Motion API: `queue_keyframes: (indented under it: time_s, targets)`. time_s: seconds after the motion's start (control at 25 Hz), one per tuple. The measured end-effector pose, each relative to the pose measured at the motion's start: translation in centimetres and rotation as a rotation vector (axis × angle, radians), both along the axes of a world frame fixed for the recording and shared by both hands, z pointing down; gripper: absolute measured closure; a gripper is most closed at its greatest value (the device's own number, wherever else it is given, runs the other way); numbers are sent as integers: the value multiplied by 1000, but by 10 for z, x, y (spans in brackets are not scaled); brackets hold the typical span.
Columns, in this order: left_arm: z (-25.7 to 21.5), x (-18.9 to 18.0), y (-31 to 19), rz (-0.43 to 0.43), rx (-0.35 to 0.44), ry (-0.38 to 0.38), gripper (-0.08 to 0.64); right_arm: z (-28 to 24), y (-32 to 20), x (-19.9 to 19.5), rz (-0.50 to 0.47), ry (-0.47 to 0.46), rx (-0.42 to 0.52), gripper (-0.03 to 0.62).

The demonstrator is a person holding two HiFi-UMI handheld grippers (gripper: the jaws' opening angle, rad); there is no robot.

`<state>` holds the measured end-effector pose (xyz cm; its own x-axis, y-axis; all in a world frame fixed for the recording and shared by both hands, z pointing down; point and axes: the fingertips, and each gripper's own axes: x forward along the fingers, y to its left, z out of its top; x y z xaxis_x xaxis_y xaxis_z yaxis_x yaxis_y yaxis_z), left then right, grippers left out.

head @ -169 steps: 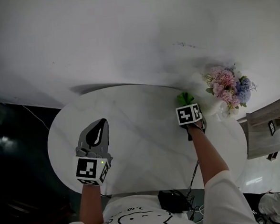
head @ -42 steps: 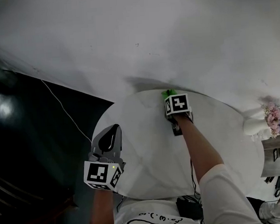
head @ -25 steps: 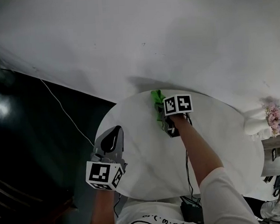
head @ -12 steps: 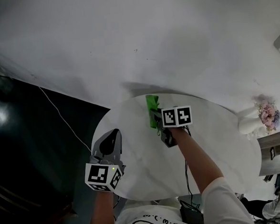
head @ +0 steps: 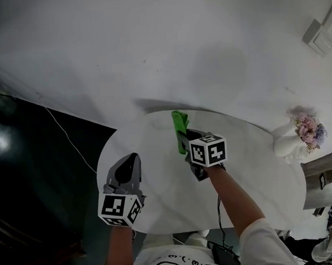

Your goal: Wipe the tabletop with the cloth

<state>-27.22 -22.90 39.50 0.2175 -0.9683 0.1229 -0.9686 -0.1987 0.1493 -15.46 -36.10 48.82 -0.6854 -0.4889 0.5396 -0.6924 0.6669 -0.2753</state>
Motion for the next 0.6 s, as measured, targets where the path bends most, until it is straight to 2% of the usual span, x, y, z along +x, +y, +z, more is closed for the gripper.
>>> queue_keyframes:
  time_s: [0.32, 0.6]
  targets:
    - [-18, 64, 20, -7, 31, -26, 538, -42, 29, 60, -20, -10, 262, 549]
    - [-36, 115, 35, -3, 59, -41, 540, -68, 66, 116, -43, -41, 328, 549]
